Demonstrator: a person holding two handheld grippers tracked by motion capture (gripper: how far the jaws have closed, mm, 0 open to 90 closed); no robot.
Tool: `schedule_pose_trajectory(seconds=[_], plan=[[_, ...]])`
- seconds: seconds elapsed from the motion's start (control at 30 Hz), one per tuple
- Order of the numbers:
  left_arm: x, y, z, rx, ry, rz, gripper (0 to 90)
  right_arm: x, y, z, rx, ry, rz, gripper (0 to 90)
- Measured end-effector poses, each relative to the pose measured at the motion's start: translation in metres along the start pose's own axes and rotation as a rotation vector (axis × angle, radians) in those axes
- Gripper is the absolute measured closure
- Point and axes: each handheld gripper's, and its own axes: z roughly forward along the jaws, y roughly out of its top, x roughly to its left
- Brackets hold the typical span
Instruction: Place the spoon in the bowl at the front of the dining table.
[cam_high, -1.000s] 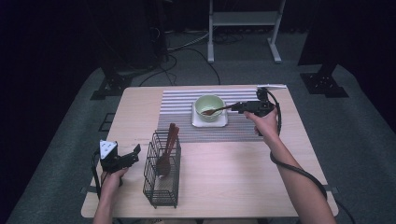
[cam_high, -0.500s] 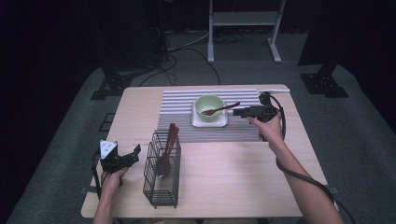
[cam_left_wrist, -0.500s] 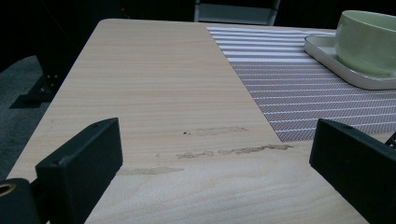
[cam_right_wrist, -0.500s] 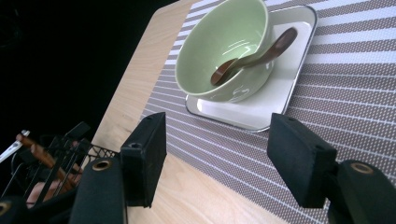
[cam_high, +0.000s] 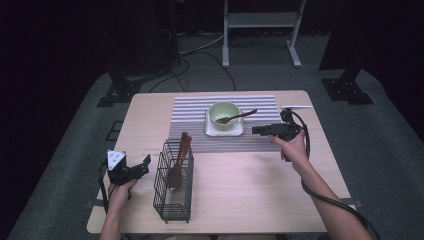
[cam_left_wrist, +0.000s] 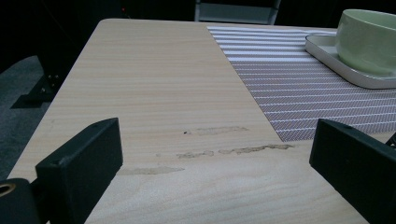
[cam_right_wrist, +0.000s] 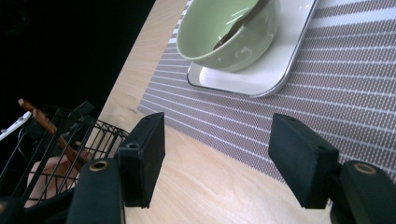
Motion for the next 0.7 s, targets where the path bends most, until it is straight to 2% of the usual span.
schedule_pose_trajectory(seconds=[0.7], plan=[[0.0, 0.0, 0.0, 0.0, 0.002, 0.004, 1.7, 0.008, -0.035, 0.001, 0.037, 0.071, -0.027, 32.1]])
